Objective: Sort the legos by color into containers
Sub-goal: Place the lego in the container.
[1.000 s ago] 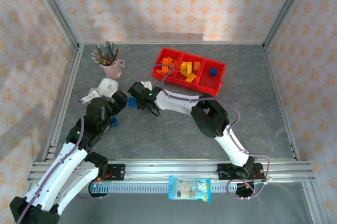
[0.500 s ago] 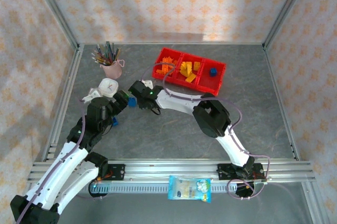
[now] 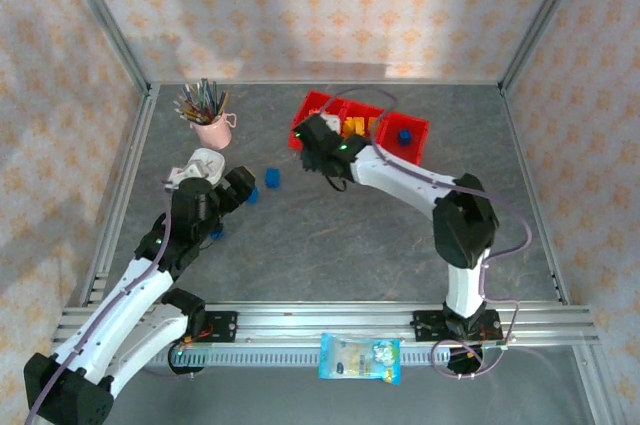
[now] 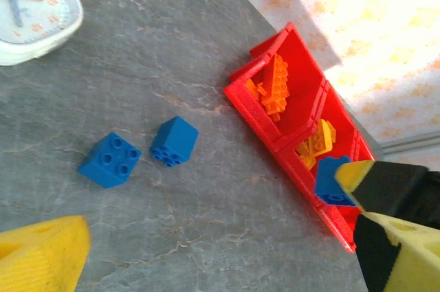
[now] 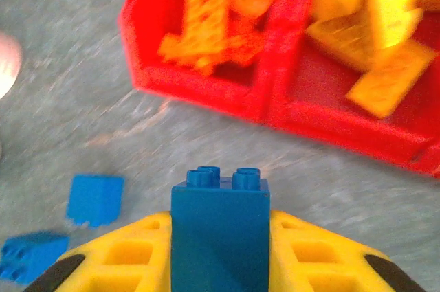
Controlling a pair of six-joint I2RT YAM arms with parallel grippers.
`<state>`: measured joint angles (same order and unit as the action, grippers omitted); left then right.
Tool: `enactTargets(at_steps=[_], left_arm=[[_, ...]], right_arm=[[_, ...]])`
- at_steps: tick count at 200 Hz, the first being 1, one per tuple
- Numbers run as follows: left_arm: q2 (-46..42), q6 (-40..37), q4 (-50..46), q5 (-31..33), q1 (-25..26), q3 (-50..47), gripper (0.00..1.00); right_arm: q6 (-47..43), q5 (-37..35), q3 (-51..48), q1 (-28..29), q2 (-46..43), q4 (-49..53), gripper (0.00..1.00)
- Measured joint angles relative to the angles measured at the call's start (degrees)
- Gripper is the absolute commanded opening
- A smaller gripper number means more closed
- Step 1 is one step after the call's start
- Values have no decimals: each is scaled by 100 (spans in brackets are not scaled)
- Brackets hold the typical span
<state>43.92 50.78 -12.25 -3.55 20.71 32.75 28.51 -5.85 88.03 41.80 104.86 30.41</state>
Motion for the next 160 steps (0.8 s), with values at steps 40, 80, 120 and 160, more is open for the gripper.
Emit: enactTargets(at_steps=[40, 80, 120, 160], left_arm=[[516, -33, 474, -208, 358, -2, 99], [1032, -35, 807, -289, 643, 28, 99], [1467, -31, 1064, -350, 828, 236, 99], [1690, -31, 1209, -354, 857, 317, 99]], right_arm=[[-11, -39, -398, -1045, -361, -7, 30], [-26, -127, -599, -1991, -470, -98, 31], [-177, -175, -645, -2498, -372, -361, 34], [-483, -142, -647, -2496, 44, -588, 51]])
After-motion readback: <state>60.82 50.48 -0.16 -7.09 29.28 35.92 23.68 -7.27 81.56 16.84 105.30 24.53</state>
